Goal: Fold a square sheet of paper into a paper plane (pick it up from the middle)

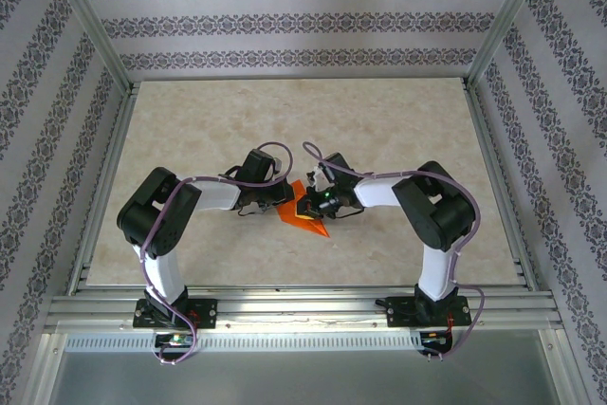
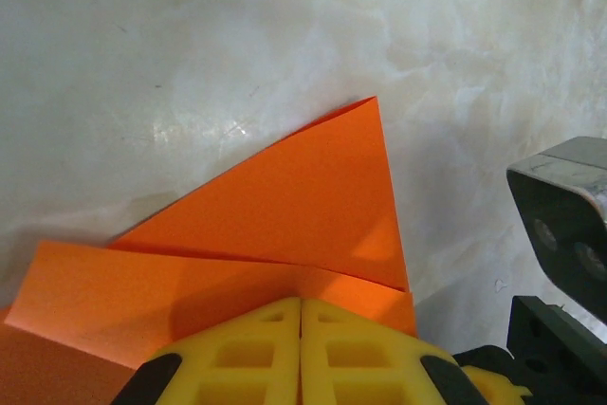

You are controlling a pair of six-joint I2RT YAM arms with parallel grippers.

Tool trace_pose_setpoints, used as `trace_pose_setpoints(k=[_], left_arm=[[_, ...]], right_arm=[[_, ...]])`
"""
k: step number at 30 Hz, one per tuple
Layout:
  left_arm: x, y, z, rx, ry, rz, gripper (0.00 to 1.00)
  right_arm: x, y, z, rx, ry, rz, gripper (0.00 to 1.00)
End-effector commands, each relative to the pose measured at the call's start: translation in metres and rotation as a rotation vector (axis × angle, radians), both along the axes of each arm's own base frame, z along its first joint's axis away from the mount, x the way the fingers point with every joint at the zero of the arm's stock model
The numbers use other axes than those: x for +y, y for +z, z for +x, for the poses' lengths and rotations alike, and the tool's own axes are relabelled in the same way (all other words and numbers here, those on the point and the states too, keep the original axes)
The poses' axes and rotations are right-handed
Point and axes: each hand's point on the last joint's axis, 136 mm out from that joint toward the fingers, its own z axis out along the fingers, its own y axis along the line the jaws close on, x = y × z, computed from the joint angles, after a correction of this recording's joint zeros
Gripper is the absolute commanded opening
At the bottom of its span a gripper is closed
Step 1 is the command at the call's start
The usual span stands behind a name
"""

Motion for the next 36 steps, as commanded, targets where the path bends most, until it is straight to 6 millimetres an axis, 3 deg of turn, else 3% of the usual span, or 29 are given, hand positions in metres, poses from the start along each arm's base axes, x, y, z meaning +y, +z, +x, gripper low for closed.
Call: trace_pose_setpoints(k=[1,13,29,36], left_arm=[[0.022,-0.031,-0.021,0.091,0.03,0.108,0.09],[0.034,-0.043,-0.032,0.128,0.052,0.151,0.04],[0.035,-0.042,-0.029,0.126,0.058,0.152,0.04],[0.035,-0.043,-0.029,0.13,0.059,0.15,0.05]], right_arm=[[-0.02,-0.027,-0.019,0.052,-0.003,-0.083,0.0],[-0.043,-0.013,-0.046,0.059,0.0,-0.014,0.0],[-0.092,-0.027,-0.086,0.074,-0.017,-0.055,0.03],[-0.101,-0.016,-0.086,0.008,-0.03,-0.084,0.02]])
